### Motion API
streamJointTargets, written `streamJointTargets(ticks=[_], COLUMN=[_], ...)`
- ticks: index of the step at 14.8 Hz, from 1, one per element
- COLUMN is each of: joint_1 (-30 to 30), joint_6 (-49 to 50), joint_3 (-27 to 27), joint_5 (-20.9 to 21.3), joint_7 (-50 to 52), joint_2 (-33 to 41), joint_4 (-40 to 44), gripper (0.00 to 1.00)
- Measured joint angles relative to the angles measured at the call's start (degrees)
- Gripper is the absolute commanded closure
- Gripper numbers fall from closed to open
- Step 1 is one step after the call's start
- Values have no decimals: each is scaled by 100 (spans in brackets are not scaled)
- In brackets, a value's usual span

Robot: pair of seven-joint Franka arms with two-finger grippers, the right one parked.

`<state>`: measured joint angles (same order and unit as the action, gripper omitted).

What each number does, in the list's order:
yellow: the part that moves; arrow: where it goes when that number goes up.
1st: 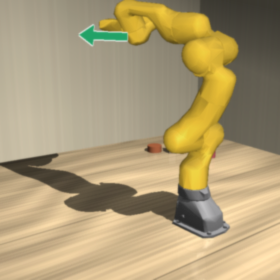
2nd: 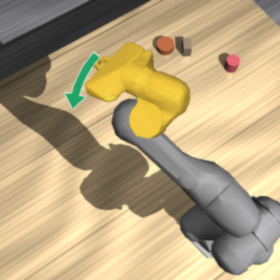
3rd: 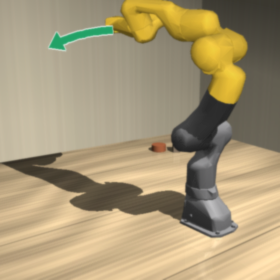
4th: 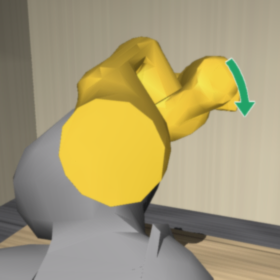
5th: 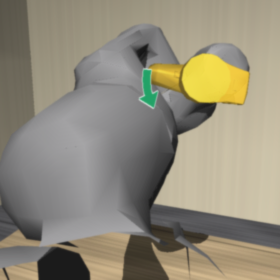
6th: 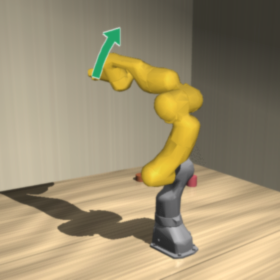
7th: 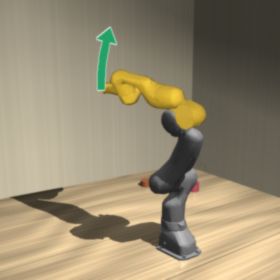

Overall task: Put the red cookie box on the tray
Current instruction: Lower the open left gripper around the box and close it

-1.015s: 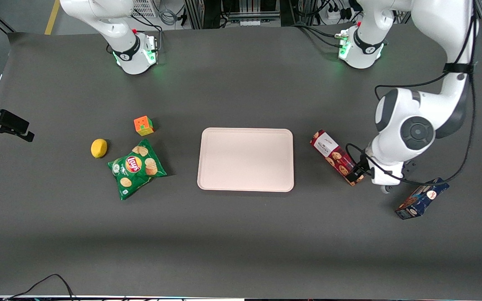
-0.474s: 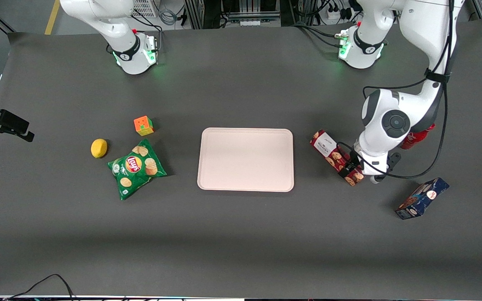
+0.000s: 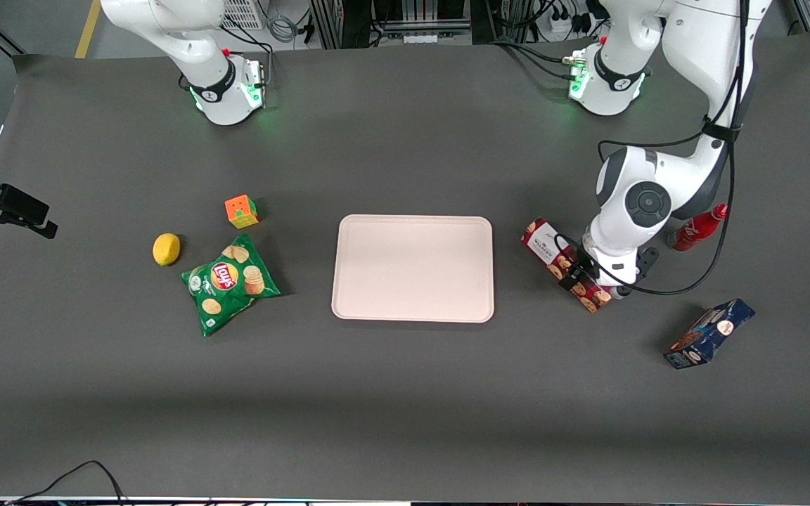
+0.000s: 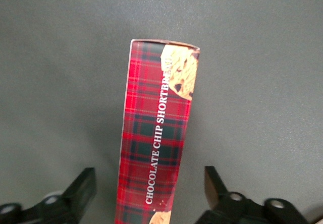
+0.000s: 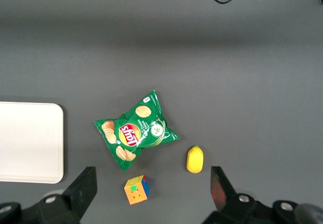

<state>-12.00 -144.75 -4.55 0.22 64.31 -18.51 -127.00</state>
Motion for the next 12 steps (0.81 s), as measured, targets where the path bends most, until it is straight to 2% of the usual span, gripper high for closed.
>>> streamJointTargets(ticks=[4,7,9,12], joint_1=[0,0,-3,-3], joint_6=[-2,-17,-17,-16], joint_3=[-1,-24,-33,-33], joint_5=[0,0,0,0], joint_7=[19,22,28,27], joint_2=[-56,-82,-81,-79], joint_4=[-1,1,9,36], gripper=[63,84,89,92])
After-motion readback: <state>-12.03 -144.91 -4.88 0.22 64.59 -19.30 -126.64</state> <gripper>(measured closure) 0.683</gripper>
